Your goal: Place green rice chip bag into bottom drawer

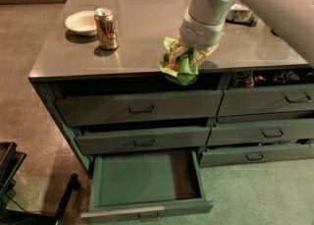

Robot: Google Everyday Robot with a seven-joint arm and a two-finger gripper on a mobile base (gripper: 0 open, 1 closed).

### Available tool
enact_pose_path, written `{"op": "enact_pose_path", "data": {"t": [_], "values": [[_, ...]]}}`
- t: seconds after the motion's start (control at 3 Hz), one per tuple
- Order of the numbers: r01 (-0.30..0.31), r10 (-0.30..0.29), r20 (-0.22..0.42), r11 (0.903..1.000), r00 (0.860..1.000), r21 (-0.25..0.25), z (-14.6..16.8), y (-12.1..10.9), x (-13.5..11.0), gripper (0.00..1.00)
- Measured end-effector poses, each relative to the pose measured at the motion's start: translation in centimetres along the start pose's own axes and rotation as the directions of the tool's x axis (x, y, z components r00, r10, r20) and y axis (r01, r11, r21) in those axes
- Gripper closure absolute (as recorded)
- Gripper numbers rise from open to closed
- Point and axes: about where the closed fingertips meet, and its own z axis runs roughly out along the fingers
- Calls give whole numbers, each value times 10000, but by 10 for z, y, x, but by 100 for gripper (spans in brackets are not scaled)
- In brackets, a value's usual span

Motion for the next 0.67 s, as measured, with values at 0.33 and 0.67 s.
{"op": "enact_pose_path", "data": {"t": [0.33,0.67], "values": [[-464,464,-42,9989,9989,15,-1,-1,-1,100],[-464,464,-42,9989,9989,15,-1,-1,-1,100]]}}
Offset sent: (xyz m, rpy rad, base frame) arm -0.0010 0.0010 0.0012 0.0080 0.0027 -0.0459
